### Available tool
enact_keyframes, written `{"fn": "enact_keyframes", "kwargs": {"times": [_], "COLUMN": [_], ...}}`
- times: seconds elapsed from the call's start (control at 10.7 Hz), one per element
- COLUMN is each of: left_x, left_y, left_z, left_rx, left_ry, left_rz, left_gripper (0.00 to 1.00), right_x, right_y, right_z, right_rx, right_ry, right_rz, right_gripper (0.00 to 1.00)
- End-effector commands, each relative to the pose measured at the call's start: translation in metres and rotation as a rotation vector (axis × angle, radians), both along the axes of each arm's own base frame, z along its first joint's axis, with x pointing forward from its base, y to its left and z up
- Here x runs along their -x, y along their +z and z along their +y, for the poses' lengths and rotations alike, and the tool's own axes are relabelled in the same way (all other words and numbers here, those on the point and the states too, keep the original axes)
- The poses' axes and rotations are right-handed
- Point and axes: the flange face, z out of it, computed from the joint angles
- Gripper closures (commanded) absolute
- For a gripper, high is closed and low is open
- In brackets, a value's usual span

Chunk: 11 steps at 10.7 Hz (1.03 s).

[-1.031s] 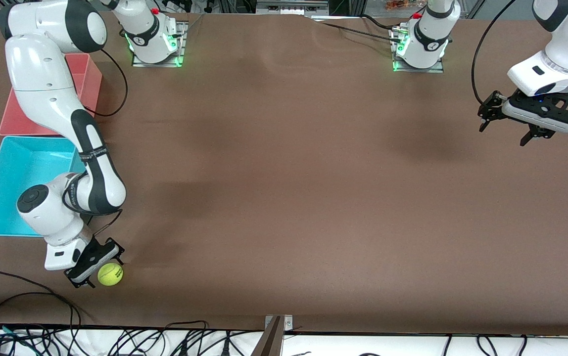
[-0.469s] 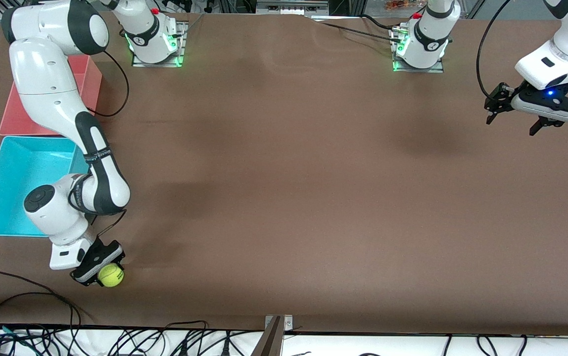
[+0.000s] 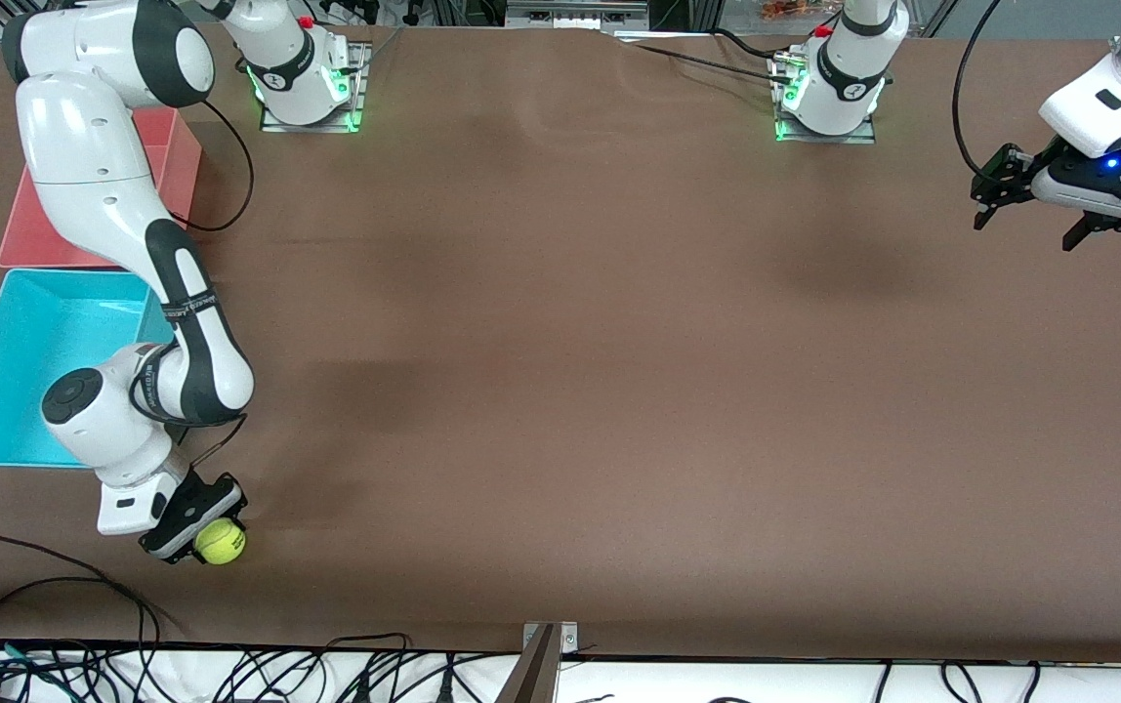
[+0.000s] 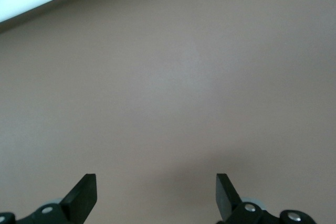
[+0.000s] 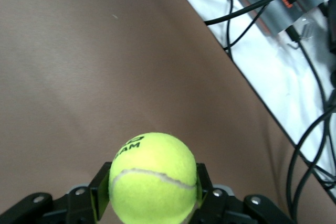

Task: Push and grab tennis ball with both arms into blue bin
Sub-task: 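Grasp the tennis ball with the right gripper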

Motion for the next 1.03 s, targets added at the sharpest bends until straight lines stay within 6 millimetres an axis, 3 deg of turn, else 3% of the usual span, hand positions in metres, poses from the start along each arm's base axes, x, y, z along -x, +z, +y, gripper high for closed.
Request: {"fn": "enact_keyframes", "kwargs": {"times": [0.0,0.28,0.47,0.56,0.94], "left_x": [0.003,0.006,0.007,0.005,-0.006], "left_y": [0.023,0.030,0.031,0.030,0.033], "left_z": [-0.001,-0.006,-0.008,-0.009,-0.006], "left_rx": [-0.014,0.013,0.018,0.017,0.073], "left_ry": [0.098,0.242,0.333,0.357,0.382], "left_rz": [0.022,0.047,0.078,0.094,0.142], "left_gripper": [0.00,0.00,0.00,0.00,0.00], "right_x": [-0.001,-0.011,0.000,0.004,0.032], "right_y": [0.038,0.094,0.107,0.132,0.120], "right_z": [0.007,0.010,0.010,0.002,-0.079], "right_rx": [-0.077,-0.152,-0.152,-0.150,-0.164], "right_ry": [-0.082,-0.221,-0.241,-0.244,-0.313], "right_rz": [0.128,0.255,0.393,0.404,0.598], "right_gripper": [0.82,0.82,0.82,0.82,0.82]}}
